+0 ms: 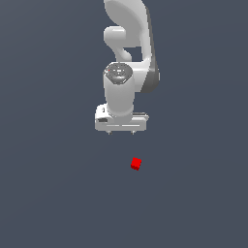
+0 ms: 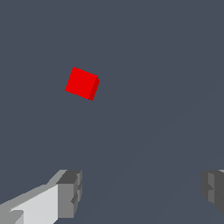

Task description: Pick up the red cube and move it to a goal position.

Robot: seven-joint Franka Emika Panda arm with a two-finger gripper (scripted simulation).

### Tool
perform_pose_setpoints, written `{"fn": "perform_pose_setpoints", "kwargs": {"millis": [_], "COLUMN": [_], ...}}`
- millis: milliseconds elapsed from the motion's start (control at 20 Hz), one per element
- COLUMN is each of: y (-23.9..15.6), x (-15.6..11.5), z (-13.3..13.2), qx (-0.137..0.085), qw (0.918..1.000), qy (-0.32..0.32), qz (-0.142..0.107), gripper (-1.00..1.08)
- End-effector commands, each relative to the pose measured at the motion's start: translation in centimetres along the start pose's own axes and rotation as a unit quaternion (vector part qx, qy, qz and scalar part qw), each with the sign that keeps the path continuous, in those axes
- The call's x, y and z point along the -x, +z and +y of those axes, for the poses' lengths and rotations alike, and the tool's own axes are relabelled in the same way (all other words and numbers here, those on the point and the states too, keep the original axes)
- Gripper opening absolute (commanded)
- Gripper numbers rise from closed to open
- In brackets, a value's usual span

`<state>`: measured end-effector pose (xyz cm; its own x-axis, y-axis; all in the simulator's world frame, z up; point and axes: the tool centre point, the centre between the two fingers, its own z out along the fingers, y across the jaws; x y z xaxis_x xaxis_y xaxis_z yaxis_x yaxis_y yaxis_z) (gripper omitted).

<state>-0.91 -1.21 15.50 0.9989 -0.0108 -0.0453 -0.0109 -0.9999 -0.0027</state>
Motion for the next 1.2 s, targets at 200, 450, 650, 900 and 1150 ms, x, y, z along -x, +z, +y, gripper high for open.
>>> {"fn": "perform_pose_setpoints", "kwargs": {"millis": [200,450,650,900,1150], "y": [0.3,1.5,3.2,6.0,9.0], "x": [-0.2,-0.8,-1.8,-3.5,-5.7], "z": [-0.2,-1.0,-2.0,-3.6,-5.2], "qx": [0.0,0.0,-0.001,-0.001,-0.002], "qw": [1.0,0.9998,0.9991,0.9968,0.9926], "qy": [0.004,0.02,0.042,0.079,0.12], "qz": [0.0,0.003,0.005,0.01,0.015], "gripper": [1.0,1.0,1.0,1.0,1.0]}}
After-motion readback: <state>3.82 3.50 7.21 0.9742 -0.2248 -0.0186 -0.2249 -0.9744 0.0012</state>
